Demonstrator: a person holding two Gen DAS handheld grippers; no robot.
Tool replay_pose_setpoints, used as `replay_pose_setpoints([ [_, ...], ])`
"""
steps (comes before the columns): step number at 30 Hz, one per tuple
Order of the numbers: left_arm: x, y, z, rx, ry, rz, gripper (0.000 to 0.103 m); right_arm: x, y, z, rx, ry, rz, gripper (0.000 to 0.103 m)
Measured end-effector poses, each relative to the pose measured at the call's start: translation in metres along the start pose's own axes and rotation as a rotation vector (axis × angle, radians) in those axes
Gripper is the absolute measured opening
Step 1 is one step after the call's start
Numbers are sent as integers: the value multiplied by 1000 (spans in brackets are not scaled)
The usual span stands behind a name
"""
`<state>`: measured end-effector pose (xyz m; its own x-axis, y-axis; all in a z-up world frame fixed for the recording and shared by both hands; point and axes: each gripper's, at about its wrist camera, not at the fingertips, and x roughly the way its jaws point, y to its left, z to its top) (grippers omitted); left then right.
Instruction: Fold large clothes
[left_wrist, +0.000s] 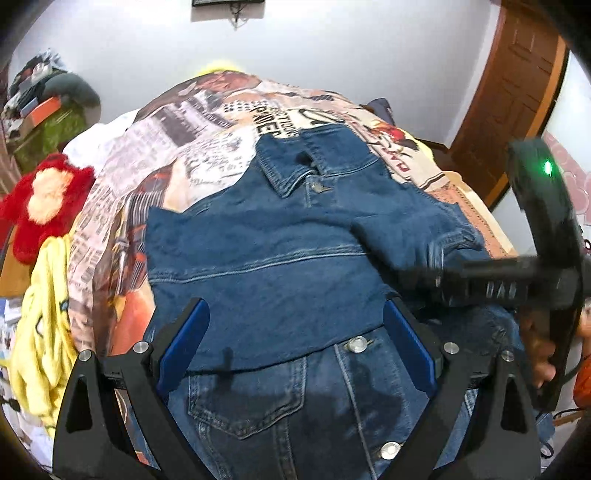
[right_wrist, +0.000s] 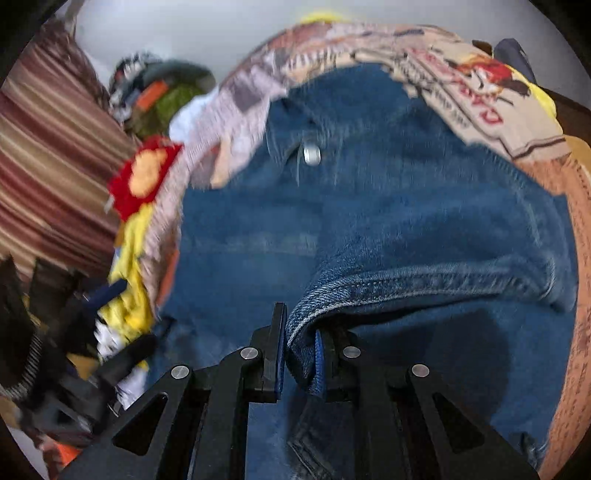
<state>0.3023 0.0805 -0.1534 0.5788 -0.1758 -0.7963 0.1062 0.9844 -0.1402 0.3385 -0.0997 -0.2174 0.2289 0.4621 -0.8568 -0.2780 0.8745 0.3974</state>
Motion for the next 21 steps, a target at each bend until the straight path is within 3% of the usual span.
replay_pose_setpoints([
  [5,0,-1,-1,-8,6,-6,95,16,-5,-17,24,93,-44,11],
  [12,-3,-22,6,37,-4,-17,96,-14,-12,-25,29,127,26,11],
  [15,-2,-34,12,65,-9,-26,96,-38,-17,-30,2,79,9,11],
  [21,10,-73,31,152,-1,-42,96,-105,-54,-28,15,-101,-96,11],
])
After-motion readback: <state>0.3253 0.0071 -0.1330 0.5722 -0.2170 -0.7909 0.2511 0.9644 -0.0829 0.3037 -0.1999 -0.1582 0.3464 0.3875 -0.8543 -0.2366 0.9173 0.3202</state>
